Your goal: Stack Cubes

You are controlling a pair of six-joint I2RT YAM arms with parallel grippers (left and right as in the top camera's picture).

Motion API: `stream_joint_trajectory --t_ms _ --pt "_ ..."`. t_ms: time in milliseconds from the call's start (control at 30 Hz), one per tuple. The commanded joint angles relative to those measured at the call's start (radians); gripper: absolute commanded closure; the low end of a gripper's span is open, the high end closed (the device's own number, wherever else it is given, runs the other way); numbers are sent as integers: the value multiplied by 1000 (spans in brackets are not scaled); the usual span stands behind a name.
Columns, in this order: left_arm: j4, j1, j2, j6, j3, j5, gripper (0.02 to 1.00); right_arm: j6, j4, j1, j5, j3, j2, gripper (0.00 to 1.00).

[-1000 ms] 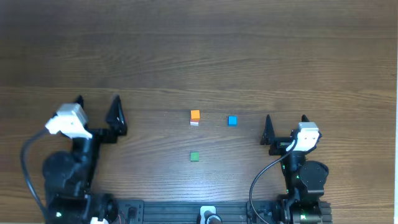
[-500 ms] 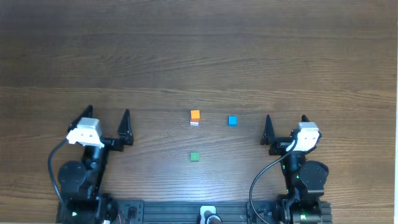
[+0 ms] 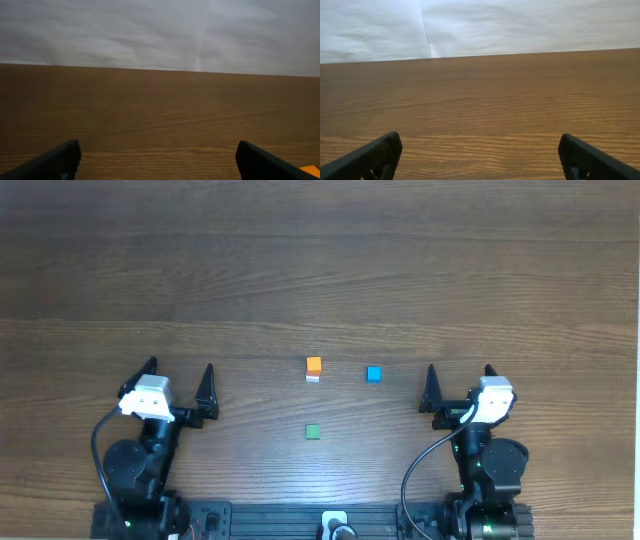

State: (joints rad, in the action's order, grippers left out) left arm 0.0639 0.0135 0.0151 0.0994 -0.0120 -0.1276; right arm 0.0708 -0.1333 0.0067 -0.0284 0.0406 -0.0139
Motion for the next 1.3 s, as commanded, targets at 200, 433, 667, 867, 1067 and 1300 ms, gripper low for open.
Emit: stream_joint_trajectory --t_ms 200,433,667,867,1067,1300 --pt "0 -5 -12 -17 6 -6 18 -9 3 -7 -8 -9 7 9" --pt "0 -5 -12 -17 6 -6 18 -9 3 -7 -8 -9 7 7" --pt "0 -5 -12 -17 6 -6 18 -9 3 -7 -8 -9 7 9" --pt "0 -5 -12 -17 6 -6 18 -9 3 -7 -8 -9 7 7" --pt "0 -5 -12 -17 6 -6 20 50 77 -7 -24 -7 -13 7" --pt "0 -5 -12 -17 6 -6 18 146 107 -7 -268 126 -229 9"
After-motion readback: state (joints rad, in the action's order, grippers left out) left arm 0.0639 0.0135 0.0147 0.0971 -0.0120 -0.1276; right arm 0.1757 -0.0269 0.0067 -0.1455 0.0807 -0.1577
